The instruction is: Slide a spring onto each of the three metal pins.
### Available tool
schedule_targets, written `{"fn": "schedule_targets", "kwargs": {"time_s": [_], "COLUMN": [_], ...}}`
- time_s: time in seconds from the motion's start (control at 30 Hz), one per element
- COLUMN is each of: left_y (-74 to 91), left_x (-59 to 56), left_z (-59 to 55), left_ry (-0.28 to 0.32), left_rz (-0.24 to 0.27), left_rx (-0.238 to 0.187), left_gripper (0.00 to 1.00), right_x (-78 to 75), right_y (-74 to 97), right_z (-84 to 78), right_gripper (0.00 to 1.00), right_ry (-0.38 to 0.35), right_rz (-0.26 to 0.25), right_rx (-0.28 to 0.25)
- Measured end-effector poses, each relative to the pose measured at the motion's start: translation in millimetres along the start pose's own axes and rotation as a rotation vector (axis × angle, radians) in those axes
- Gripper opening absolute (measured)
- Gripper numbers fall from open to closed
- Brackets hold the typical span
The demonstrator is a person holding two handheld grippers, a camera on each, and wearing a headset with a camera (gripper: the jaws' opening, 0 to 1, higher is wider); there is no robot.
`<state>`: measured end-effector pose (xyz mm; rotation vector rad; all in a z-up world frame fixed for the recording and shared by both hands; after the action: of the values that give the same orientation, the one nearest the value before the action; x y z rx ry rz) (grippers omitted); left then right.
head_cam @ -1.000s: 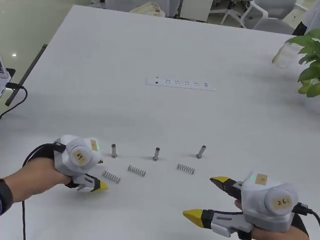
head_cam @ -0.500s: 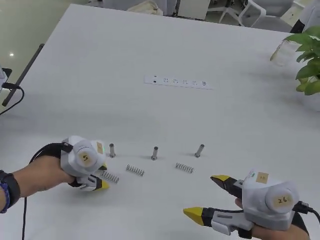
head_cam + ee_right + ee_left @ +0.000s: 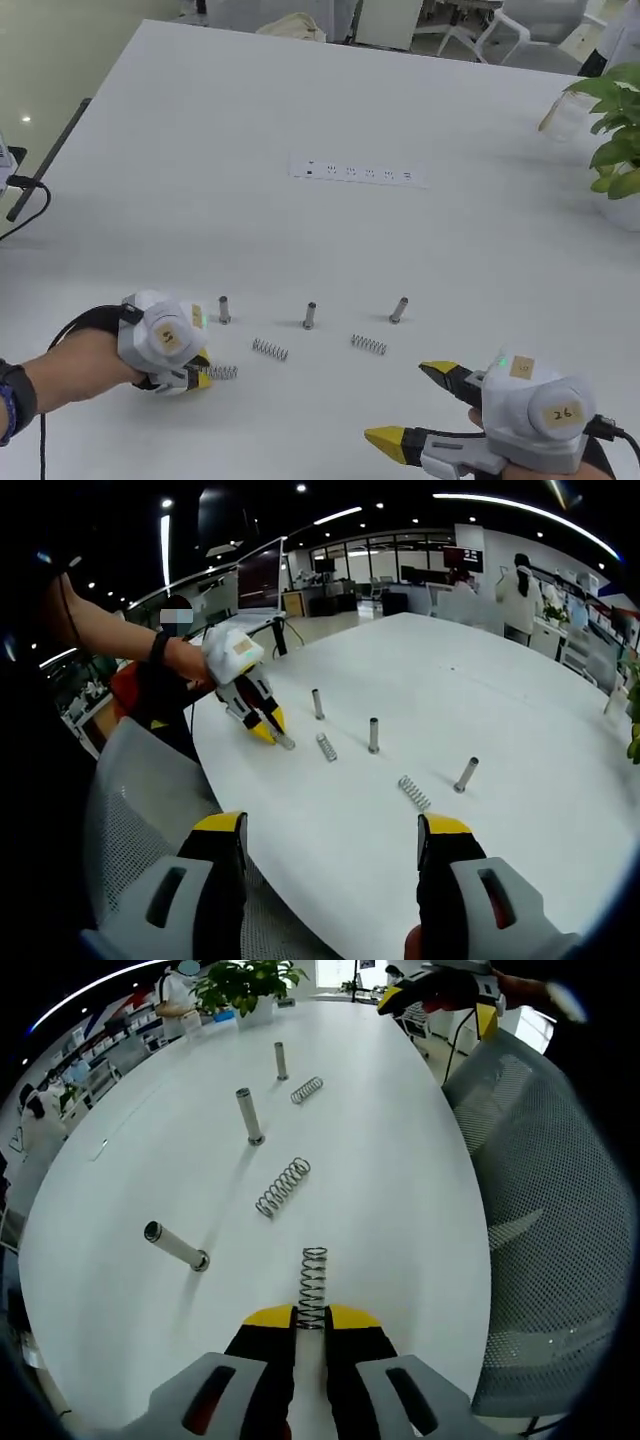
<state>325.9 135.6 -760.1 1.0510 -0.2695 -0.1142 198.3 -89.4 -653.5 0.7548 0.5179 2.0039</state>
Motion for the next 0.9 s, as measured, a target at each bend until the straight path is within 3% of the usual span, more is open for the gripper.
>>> {"fn": "schedule_targets", "kwargs": {"time_s": [0.17, 0.6, 0.73, 0.9], "left_y": [1.5, 15.1, 21.6, 30.6], "left_x": [1.5, -8.9, -10.7, -12.4], "left_z": [1.3, 7.4, 10.3, 18.8], "left_ry": [0.078, 0.125, 0.138, 0.184], "left_rz": [0.026, 0.051, 0.076, 0.112], "left_rx": [-0.017, -0.048, -0.067, -0.121], "left_gripper": [0.03, 0.02, 0.02, 0.02], "right_x": [1.6, 3.7, 3.5, 4.0], "right_y": [-0.5, 0.3, 0.8, -0.8], "right_z": [3.1, -0.9, -4.1, -5.0], "right_gripper": [0.68, 0.68, 0.68, 0.67], "right_ry": [0.002, 0.007, 0.002, -0.01], "right_rz": [0.004, 0.006, 0.005, 0.008], "right_rx": [-0.006, -0.001, -0.001, -0.009]}}
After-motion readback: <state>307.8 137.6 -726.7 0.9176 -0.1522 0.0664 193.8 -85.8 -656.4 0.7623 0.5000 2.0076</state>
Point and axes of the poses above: the centre of the closed fingertips' face, and the gripper's own axes: y roughly backward along the fingers, x roughly to its left, z roughly out of its top, the point moved 4 cm from there along y, roughly backward along the fingers, and after that the axes turned 13 degrees about -y, right-handed, at the moved point
